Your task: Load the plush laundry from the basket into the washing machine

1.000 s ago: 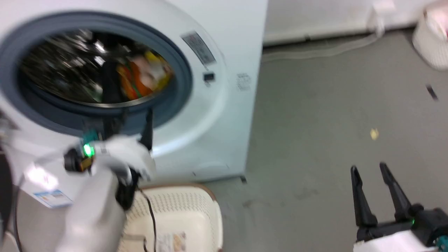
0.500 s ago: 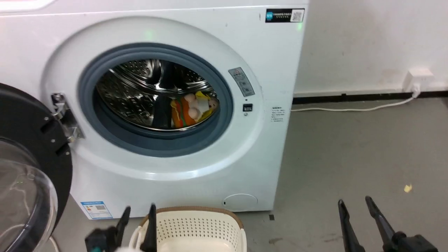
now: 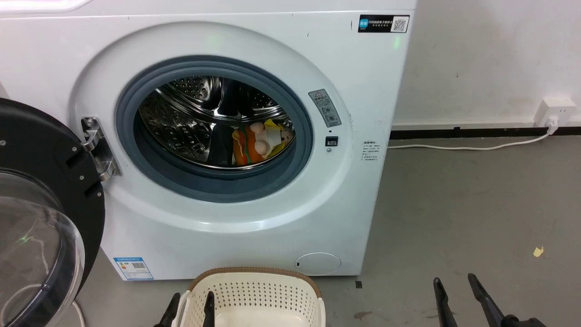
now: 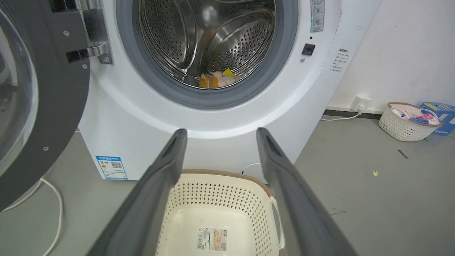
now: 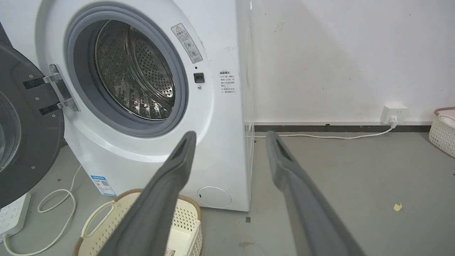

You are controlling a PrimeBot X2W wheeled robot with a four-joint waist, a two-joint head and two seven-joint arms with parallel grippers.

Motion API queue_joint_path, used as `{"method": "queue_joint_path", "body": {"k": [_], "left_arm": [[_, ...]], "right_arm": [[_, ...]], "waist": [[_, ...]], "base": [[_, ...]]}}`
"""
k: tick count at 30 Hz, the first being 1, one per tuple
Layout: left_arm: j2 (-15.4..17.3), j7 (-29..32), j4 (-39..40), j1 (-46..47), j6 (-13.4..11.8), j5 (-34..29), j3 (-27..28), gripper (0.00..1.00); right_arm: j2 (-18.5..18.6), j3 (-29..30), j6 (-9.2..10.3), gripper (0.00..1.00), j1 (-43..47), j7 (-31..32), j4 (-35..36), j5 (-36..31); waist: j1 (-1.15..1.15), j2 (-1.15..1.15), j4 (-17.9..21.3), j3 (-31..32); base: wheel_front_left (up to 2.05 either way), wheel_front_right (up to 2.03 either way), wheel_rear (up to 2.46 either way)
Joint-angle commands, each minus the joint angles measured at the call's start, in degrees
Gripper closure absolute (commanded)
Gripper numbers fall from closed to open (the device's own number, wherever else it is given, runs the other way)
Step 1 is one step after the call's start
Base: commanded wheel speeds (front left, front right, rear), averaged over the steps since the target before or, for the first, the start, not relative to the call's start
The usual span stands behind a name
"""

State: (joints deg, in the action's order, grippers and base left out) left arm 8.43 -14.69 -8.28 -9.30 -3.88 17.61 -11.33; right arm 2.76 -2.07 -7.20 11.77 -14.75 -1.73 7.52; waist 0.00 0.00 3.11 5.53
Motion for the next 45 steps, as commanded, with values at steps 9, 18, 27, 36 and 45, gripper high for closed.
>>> {"method": "queue_joint_path", "body": {"k": [9,18,27,36,45], "left_arm": [[-0.9,-0.3,-1.4,0.3,1.5,-1.5,0.5,0.0],[-1.9,-0.3,-2.0,0.7,2.3,-2.5,1.3,0.0],[-2.2,0.6,-1.7,0.5,2.6,-2.8,1.4,1.0],[-2.4,1.5,-1.0,1.1,2.7,-3.8,2.1,1.0],[-2.6,2.5,-0.3,1.7,2.8,-4.9,2.8,1.0]], "right_arm": [[0.1,-0.5,-0.29,0.0,0.2,-0.3,-0.9,0.3],[0.1,-0.7,-0.29,0.0,0.2,-0.3,-1.5,0.5],[0.0,-0.5,0.1,1.0,-0.4,0.5,-1.3,-0.2],[0.0,-0.4,0.07,1.0,-1.2,1.5,-1.1,-0.6],[0.0,-0.2,0.04,1.0,-2.0,2.5,-0.9,-1.2]], "waist": [[0.0,0.0,0.3,-0.6],[0.0,0.0,0.8,-1.2],[0.01,0.0,0.8,-1.6],[0.01,0.0,0.5,-1.9],[0.0,0.0,0.2,-2.2]], "base": [[0.0,0.0,0.0],[0.0,0.0,0.0],[0.0,0.0,0.0],[0.0,0.0,0.0],[0.0,0.0,0.0]]}}
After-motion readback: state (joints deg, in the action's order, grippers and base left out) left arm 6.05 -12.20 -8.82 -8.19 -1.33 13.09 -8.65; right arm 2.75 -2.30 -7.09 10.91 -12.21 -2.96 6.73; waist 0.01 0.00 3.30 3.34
